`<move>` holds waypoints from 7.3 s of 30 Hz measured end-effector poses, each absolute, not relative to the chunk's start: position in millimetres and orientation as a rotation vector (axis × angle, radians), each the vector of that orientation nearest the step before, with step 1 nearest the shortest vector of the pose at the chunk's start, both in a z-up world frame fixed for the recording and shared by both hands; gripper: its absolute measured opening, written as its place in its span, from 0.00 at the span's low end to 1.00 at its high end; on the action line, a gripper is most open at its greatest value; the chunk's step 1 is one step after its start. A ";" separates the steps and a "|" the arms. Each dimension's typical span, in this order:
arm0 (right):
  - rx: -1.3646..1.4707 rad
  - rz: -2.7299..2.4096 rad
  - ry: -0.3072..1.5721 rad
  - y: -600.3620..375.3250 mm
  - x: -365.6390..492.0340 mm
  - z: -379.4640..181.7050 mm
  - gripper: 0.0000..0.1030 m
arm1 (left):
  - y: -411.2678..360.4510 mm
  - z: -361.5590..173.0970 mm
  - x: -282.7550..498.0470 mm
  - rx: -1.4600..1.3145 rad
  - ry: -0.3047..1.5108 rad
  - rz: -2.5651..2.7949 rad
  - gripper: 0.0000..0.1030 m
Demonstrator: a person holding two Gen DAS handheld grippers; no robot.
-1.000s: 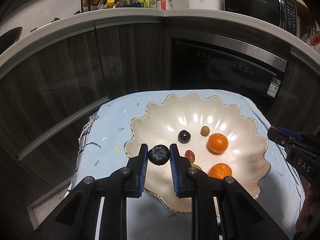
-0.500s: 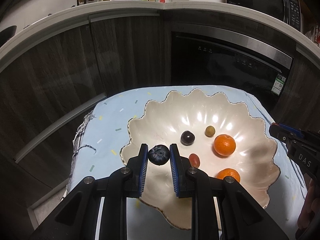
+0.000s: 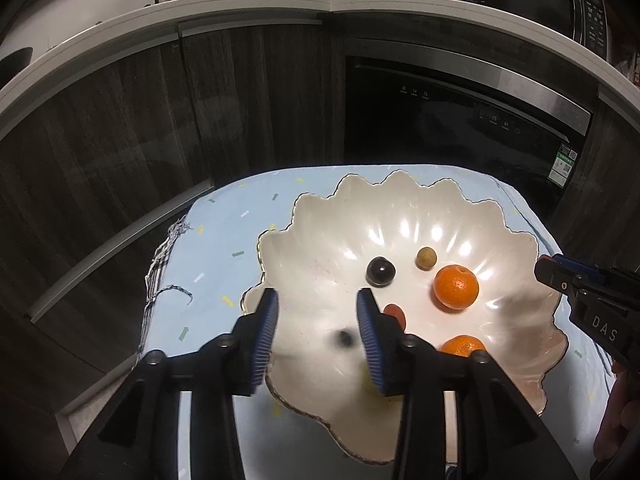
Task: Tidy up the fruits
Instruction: 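Open the left tool over the bowl while the right tool opens to drop the red date, then withdraw both open tools from the bowl toward the dark plum and brown fruit, then grasp the dark plum with the left tool while the right tool grasps the brown round fruit, then carry the dark plum and brown fruit over the white bowl with both tools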
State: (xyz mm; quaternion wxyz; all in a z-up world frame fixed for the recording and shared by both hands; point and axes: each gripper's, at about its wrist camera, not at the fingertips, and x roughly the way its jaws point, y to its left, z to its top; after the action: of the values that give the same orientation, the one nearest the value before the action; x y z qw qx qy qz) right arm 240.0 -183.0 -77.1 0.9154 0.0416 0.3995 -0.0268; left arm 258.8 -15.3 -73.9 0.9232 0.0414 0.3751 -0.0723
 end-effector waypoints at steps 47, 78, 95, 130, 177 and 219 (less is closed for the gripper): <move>0.076 -0.092 0.693 -185.2 164.3 -25.5 0.53 | -18.5 -21.6 179.4 0.070 0.660 -0.128 0.76; 0.017 -0.013 0.713 -178.4 105.3 -62.3 0.53 | -36.2 -60.6 124.8 0.084 0.721 -0.193 0.76; -0.007 0.050 0.724 -171.2 96.8 -88.1 0.53 | -52.3 -87.8 114.1 0.150 0.734 -0.256 0.76; -0.059 0.198 0.829 -167.9 102.0 -131.8 0.53 | -77.8 -131.8 110.3 0.262 0.784 -0.423 0.70; -0.015 0.397 0.942 -154.1 140.6 -146.5 0.38 | -92.4 -156.8 139.2 0.288 0.890 -0.513 0.40; -0.041 0.363 0.853 -147.2 114.0 -94.3 0.26 | -70.2 -105.3 116.8 0.207 0.787 -0.482 0.27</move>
State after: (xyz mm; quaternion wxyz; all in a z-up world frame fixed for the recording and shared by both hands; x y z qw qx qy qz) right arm 114.0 -147.2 -94.3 0.8942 -0.0200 0.4115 0.1751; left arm 116.8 -70.2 -105.3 0.8903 0.0997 0.3789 -0.2319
